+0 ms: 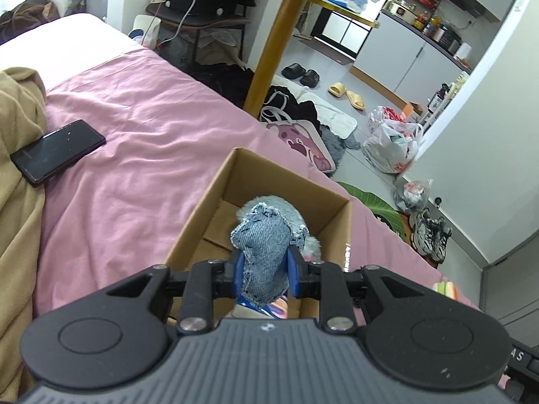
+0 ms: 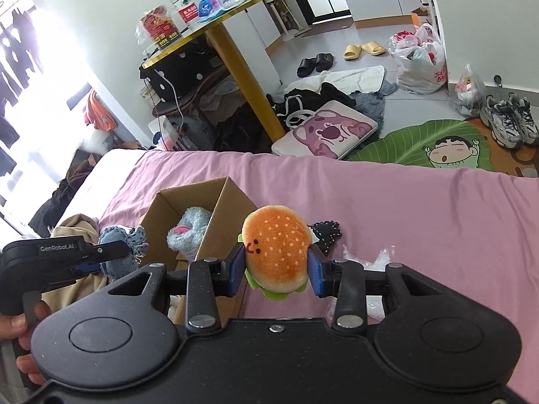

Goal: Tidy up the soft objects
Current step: 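Carry the hamburger plush and denim sock over the box with both grippers, then open both grippers to drop the sock and hamburger into the box, then grasp the black patched plush with the left gripper while the right gripper grasps the bead bag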

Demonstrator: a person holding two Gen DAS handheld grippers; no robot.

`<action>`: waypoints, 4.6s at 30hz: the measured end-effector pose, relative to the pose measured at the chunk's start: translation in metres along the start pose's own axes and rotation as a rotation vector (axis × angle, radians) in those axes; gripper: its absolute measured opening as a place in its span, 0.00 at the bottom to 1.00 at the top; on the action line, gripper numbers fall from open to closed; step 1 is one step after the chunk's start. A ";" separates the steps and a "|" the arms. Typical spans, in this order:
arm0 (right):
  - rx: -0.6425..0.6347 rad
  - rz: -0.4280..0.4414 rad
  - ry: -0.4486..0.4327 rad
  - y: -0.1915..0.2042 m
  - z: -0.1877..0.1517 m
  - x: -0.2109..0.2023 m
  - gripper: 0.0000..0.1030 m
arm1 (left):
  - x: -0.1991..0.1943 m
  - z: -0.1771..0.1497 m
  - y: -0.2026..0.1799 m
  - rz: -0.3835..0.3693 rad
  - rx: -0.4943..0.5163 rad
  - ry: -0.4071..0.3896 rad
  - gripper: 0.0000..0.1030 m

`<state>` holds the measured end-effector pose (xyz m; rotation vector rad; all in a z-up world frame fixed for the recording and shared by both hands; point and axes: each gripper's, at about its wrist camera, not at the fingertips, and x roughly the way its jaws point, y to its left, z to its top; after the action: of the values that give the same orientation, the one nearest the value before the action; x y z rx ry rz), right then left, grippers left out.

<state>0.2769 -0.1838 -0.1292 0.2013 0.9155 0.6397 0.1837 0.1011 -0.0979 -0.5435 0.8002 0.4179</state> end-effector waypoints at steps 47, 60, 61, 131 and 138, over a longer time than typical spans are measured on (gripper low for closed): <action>-0.138 0.006 0.095 0.103 0.005 0.002 0.74 | -0.041 0.024 0.034 -0.048 -0.031 0.048 0.99; -0.093 -0.086 0.084 0.033 0.005 -0.027 0.93 | -0.051 0.005 -0.005 -0.060 0.062 0.023 1.00; -0.088 -0.091 0.083 0.028 0.004 -0.028 0.94 | -0.050 0.004 -0.008 -0.067 0.062 0.029 1.00; 0.197 -0.073 0.148 -0.105 -0.019 0.073 0.47 | 0.169 -0.061 -0.136 0.002 0.132 0.227 0.42; 0.211 -0.043 0.149 -0.105 -0.018 0.068 0.23 | 0.159 -0.059 -0.136 -0.031 0.127 0.222 0.22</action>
<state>0.3377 -0.2289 -0.2302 0.3244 1.1285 0.5227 0.3246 -0.0183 -0.2129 -0.4887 1.0229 0.2783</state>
